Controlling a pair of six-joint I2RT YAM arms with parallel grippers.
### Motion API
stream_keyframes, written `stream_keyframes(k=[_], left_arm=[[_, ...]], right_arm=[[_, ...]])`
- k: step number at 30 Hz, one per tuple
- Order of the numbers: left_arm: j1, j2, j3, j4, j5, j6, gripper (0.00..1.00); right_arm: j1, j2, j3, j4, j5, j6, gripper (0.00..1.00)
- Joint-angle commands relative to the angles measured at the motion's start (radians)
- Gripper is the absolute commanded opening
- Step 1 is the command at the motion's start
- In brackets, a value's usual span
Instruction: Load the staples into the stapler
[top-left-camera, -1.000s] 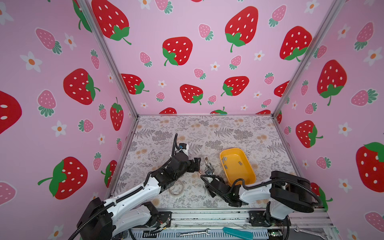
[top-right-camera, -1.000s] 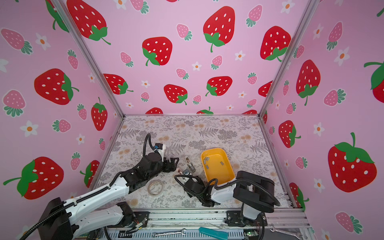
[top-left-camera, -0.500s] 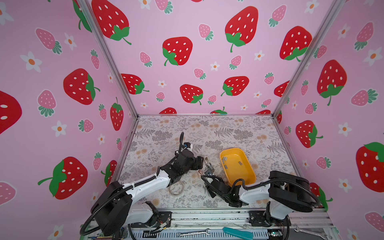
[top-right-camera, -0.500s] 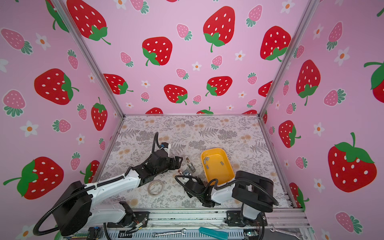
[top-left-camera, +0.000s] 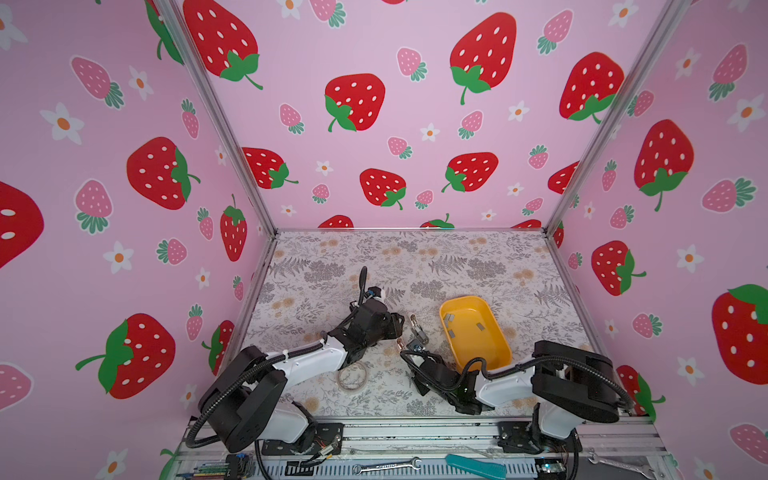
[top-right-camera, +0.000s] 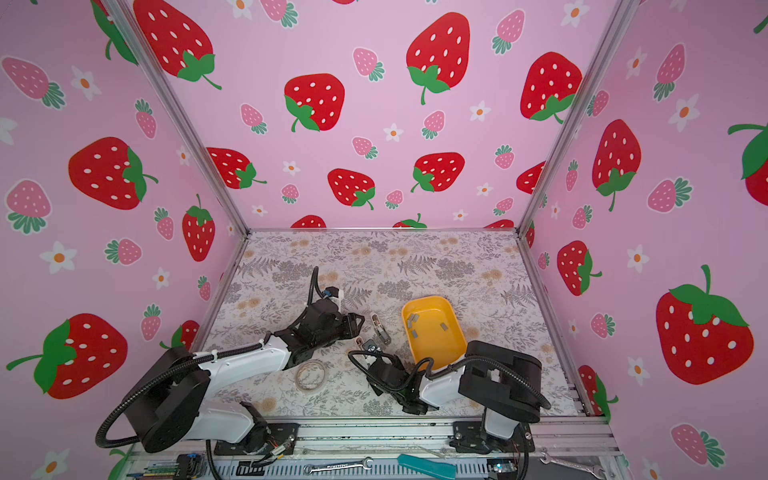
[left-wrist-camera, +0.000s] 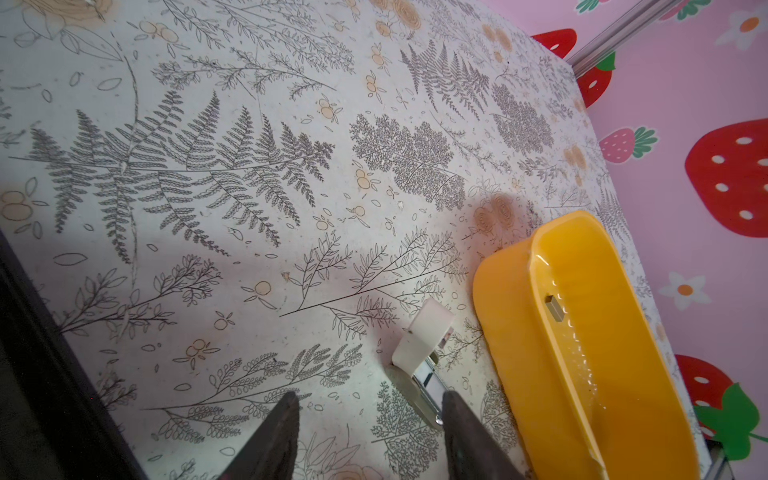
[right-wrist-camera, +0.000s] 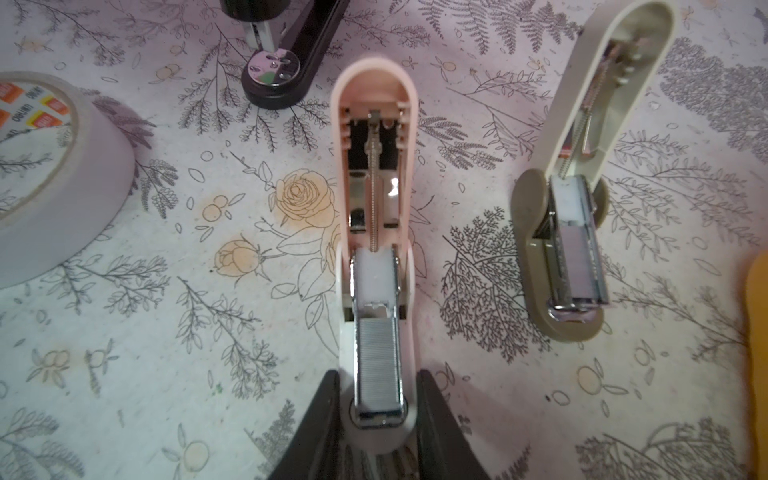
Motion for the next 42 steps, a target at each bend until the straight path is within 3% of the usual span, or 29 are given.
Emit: stream_keyframes(k=[1, 15, 42], left_arm=[[0.003, 0.014, -0.033, 0.039, -0.024, -0.009, 0.48], [-0.012, 0.056, -0.048, 0.052, -0.013, 0.007, 0.23], [-0.17, 0.115, -0.061, 0.119, -0.047, 0.0, 0.22]], right_arm=[[-0.003, 0.024, 0.006, -0.023, -0.003, 0.011, 0.24], [-0.004, 0.041, 0.019, -0.018, 0.003, 0.037, 0.16], [-0.009, 0.041, 0.013, 0.01, -0.011, 0.048, 0.16]])
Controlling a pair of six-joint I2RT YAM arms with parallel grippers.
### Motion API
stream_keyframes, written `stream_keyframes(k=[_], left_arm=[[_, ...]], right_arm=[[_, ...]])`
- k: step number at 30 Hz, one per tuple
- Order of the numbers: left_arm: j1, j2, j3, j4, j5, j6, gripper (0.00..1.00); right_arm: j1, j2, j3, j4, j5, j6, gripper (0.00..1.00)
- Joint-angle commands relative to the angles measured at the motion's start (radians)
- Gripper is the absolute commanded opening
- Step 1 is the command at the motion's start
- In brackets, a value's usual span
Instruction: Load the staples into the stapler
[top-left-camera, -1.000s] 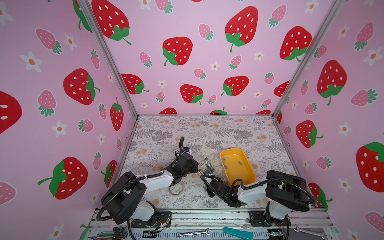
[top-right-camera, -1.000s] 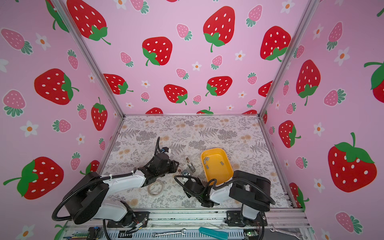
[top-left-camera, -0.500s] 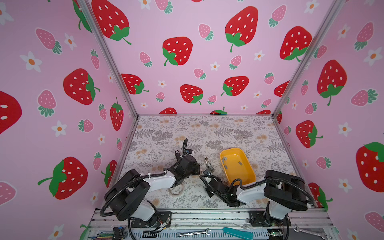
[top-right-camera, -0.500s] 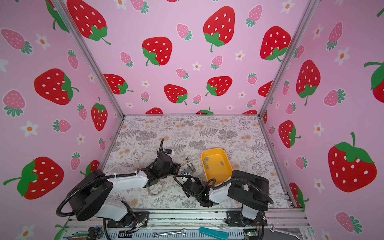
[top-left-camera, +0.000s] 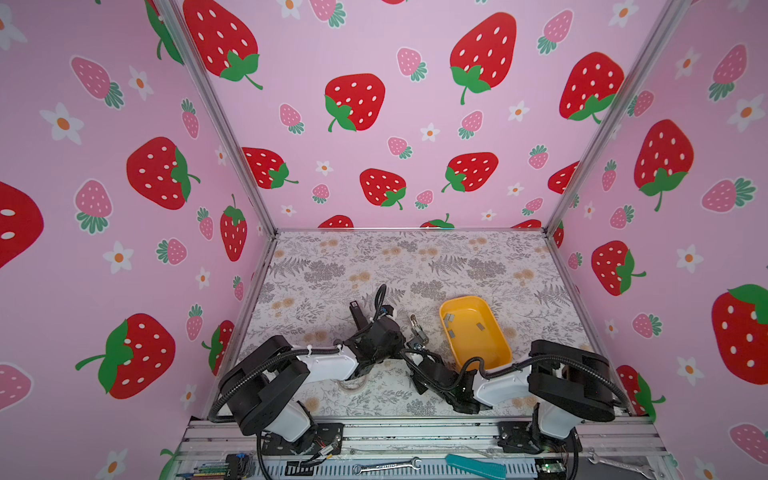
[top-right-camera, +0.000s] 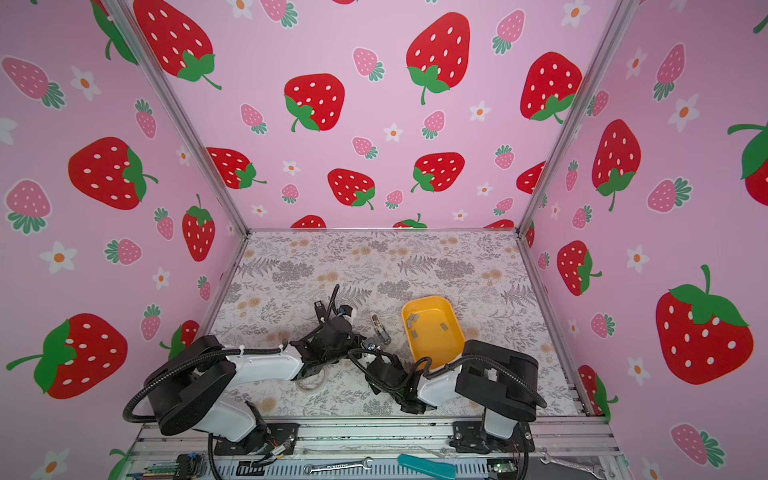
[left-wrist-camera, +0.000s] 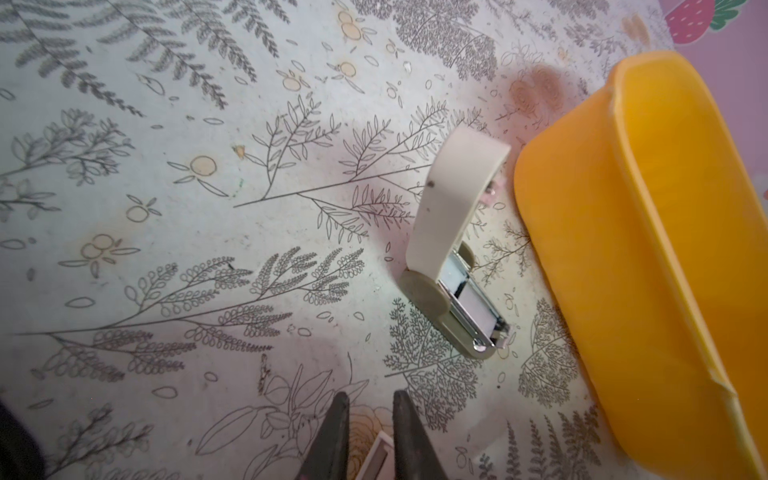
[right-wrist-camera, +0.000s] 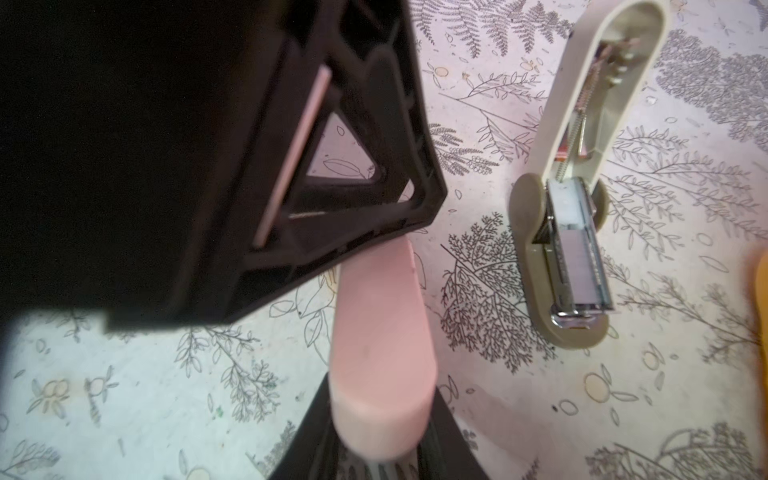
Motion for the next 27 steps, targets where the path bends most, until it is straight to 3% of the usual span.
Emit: stream_keyframes(k=[1, 4, 16, 22, 27], left_arm=[[-0.036, -0.001, -0.006, 0.05, -0.007, -0.007, 0.22], [-0.049, -0.011, -0.018, 0.053, -0.023, -0.009, 0.22], [-0.053, -0.023, -0.054, 0.069, -0.045, -0.011, 0.22], [-0.053, -0.017, -0.053, 0.072, -0.045, -0.008, 0.22], [-0.054, -0.013, -0.052, 0.075, -0.047, -0.006, 0.22]], right_arm=[[-0.003, 0.021, -0.003, -0.002, -0.02, 0.005, 0.16], [-0.002, 0.012, -0.006, 0.0, -0.022, 0.005, 0.18], [-0.003, -0.152, -0.046, -0.033, -0.01, -0.001, 0.5], [-0.003, -0.267, -0.054, -0.058, -0.016, -0.017, 0.5], [-0.003, -0.293, -0.051, -0.057, 0.012, -0.025, 0.4]])
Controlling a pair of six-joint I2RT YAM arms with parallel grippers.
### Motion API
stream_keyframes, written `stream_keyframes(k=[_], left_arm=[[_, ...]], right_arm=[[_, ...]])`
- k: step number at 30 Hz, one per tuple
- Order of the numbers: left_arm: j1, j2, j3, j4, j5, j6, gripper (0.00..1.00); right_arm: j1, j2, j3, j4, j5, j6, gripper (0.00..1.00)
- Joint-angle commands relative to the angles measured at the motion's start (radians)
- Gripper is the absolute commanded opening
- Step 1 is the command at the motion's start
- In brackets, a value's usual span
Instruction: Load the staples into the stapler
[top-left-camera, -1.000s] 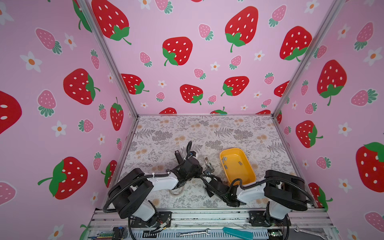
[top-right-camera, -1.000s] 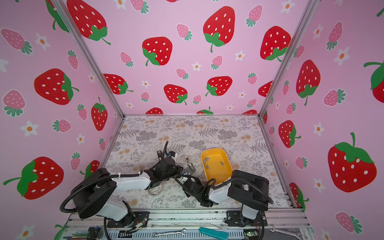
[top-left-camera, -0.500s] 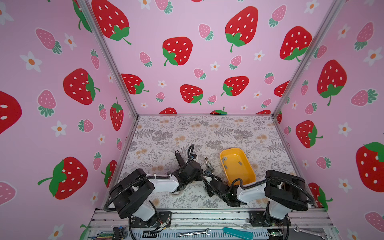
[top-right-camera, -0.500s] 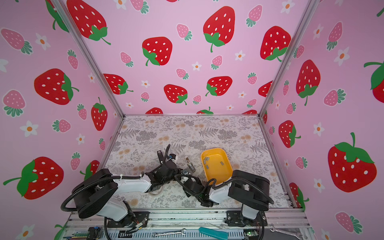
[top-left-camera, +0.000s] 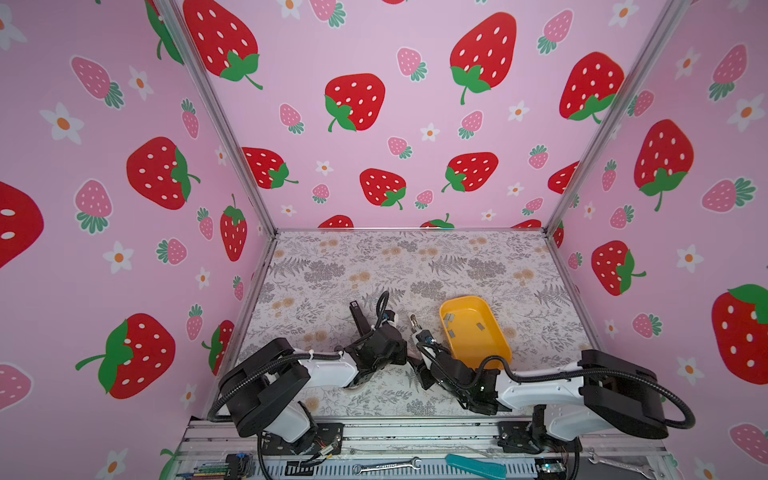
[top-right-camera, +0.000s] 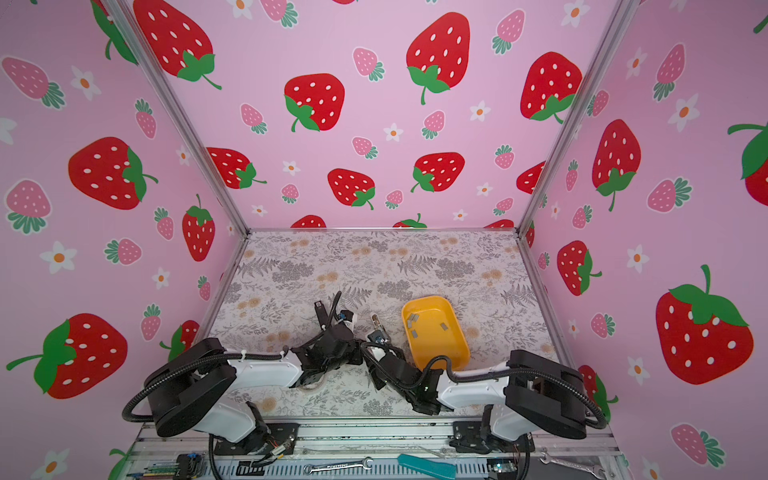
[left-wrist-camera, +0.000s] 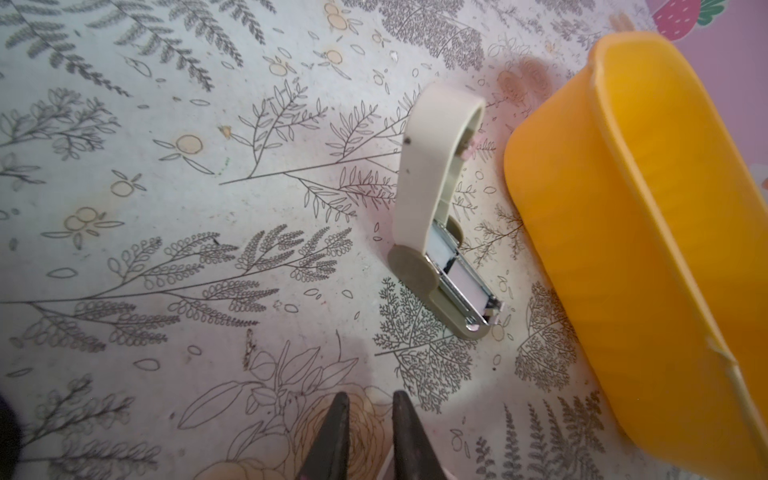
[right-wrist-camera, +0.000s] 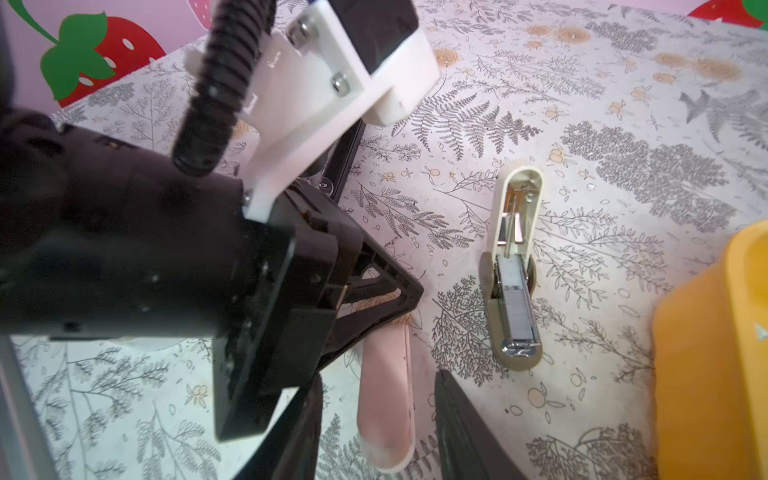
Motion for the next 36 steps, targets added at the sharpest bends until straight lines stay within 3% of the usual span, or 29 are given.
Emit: stream_keyframes(k=[1, 6, 12, 36], left_arm=[[-0.005, -0.005, -0.002, 0.007, 0.002, -0.001, 0.22], [-0.005, -0.006, -0.002, 0.009, 0.002, -0.002, 0.22], [-0.007, -0.009, 0.005, 0.006, 0.006, -0.002, 0.22], [-0.06, -0.088, -0.041, -0.033, -0.059, 0.025, 0.22]], right_arm=[[-0.003, -0.01, -0.003, 0.005, 0.035, -0.003, 0.38], [-0.007, 0.051, 0.022, 0.01, 0.043, -0.005, 0.27], [-0.009, 0.116, 0.034, 0.025, 0.036, 0.0, 0.23], [-0.009, 0.166, -0.042, 0.066, 0.05, 0.029, 0.23]])
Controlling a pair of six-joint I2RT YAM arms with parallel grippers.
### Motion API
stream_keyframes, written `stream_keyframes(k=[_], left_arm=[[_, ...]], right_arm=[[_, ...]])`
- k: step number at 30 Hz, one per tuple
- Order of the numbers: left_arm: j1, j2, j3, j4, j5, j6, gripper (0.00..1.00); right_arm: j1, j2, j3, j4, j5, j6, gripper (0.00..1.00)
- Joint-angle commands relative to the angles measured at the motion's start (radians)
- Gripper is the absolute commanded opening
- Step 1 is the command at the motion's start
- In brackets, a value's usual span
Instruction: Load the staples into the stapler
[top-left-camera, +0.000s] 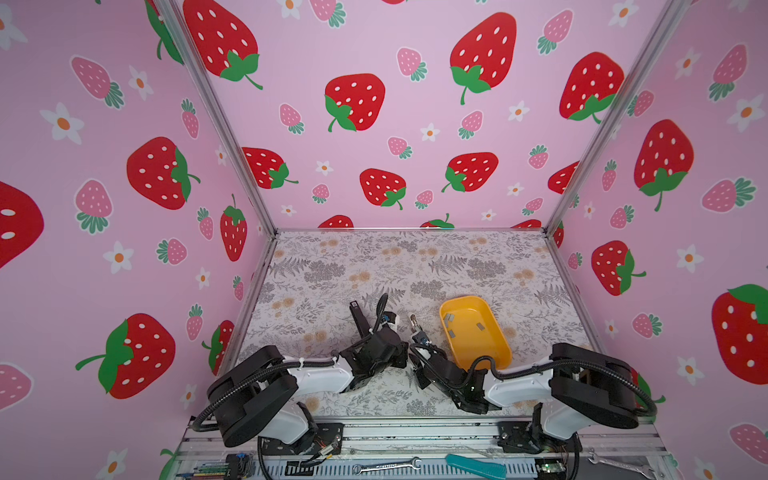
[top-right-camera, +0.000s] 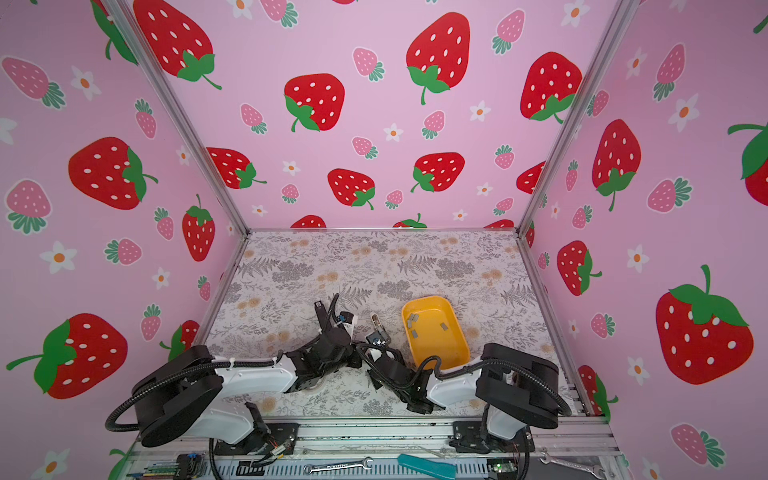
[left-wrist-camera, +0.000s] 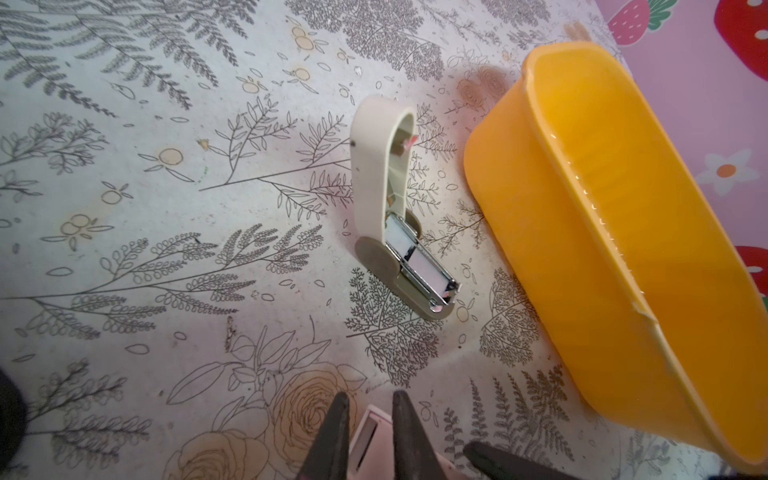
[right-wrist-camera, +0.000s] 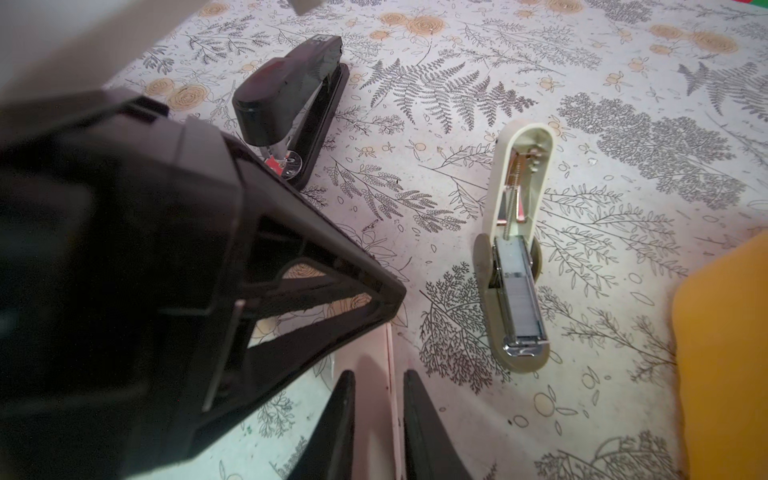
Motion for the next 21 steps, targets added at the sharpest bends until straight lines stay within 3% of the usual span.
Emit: stream_keyframes(k=[1, 21], left_arm=[[-0.021, -0.011, -0.014, -0.03, -0.046, 0.013, 0.22], [-0.115, -0.047, -0.037, -0.061, -0.147, 0.022, 0.22]], right_arm=[[-0.003, 0.003, -0.044, -0.042, 0.013, 0.016, 0.23], [-0.005, 0.014, -0.075, -0.018, 0.004, 0.026, 0.23]])
